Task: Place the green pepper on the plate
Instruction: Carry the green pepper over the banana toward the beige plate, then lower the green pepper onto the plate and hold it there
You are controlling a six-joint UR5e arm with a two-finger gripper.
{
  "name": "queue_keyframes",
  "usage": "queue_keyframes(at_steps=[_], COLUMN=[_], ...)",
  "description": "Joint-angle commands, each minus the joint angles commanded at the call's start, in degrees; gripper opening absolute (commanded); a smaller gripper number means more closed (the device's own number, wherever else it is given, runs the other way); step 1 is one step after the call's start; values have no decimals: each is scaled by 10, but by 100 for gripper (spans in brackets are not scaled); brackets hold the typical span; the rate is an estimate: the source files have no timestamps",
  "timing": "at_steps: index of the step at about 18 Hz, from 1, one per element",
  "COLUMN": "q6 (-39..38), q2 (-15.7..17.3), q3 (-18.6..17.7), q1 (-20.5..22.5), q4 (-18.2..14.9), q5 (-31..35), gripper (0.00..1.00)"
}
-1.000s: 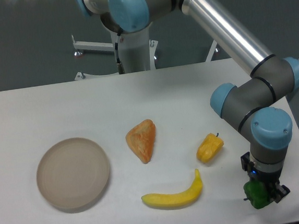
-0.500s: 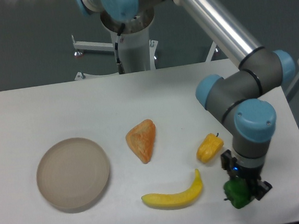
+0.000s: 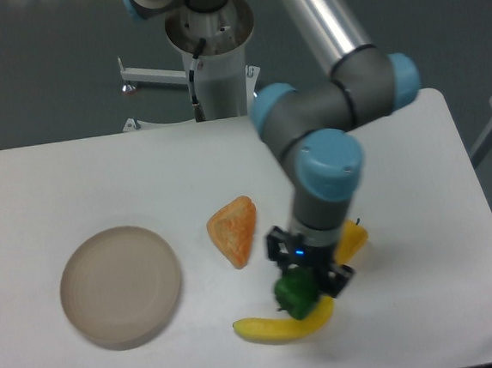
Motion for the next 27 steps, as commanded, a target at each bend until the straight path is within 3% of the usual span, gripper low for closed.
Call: queue_keyframes(at_steps=[2,4,12,20,27], q6=[-32,-72,-214,-251,-249], q2=[10,24,21,18,8], q3=[-8,-38,-73,-119,-121], q1=[-24,-45,-120,-157,-159], q4=[-2,3,5,17,40], q5=[1,-1,5,5,5], gripper=[37,37,38,38,38])
